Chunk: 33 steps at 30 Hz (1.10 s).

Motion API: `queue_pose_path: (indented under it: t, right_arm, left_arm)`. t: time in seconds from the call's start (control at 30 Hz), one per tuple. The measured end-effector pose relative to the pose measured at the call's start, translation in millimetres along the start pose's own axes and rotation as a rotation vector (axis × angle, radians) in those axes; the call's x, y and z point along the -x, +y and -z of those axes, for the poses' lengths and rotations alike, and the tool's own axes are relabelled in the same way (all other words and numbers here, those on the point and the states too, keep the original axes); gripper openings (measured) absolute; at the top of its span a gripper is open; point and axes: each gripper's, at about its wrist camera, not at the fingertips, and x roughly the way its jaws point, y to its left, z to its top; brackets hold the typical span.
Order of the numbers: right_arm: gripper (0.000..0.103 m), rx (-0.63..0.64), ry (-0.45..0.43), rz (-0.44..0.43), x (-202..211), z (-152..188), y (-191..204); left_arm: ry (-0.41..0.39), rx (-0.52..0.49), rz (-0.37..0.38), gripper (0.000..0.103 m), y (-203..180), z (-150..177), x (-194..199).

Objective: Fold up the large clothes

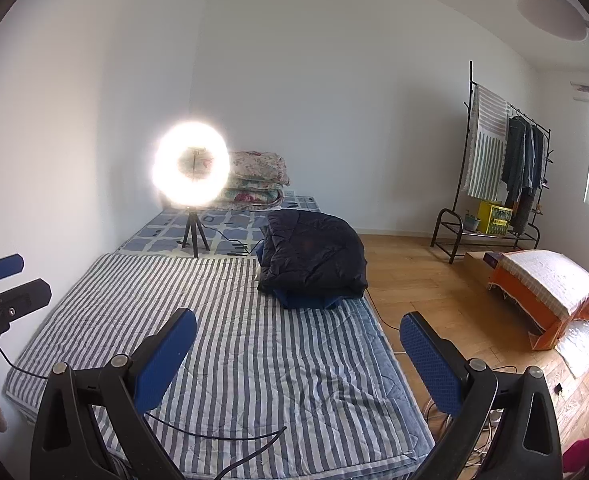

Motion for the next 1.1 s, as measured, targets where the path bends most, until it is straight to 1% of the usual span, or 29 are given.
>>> queue_pose_path:
  t: [0.17,0.27,0.37,0.53,1.1]
  right_arm:
    - [0.103,-0.048,0.009,-0.011,-2,5,-7]
    - [0.103,-0.061,0.025,0.01,-4,9,-10]
    - [0.103,-0.064,0.042,0.004,-7,13,-11]
    - [0.103,-0.059,0.055,0.004,-7,18,-12]
    - [0.103,-0.061,0.053,0.004,-6,18,-13]
  left_arm:
    - [0.0,-0.016,-0.034,0.103,-3,5,1]
    - [-0.009,-0.005,-0.03,0.103,-5,7,4]
    - [-0.014,-0.007,-0.039,0.103,-8,10,6]
    - [-0.003,0.011,-0.019,0.103,-7,11,5]
    - [0.006,0.012,-0.023,0.103,-9,19,4]
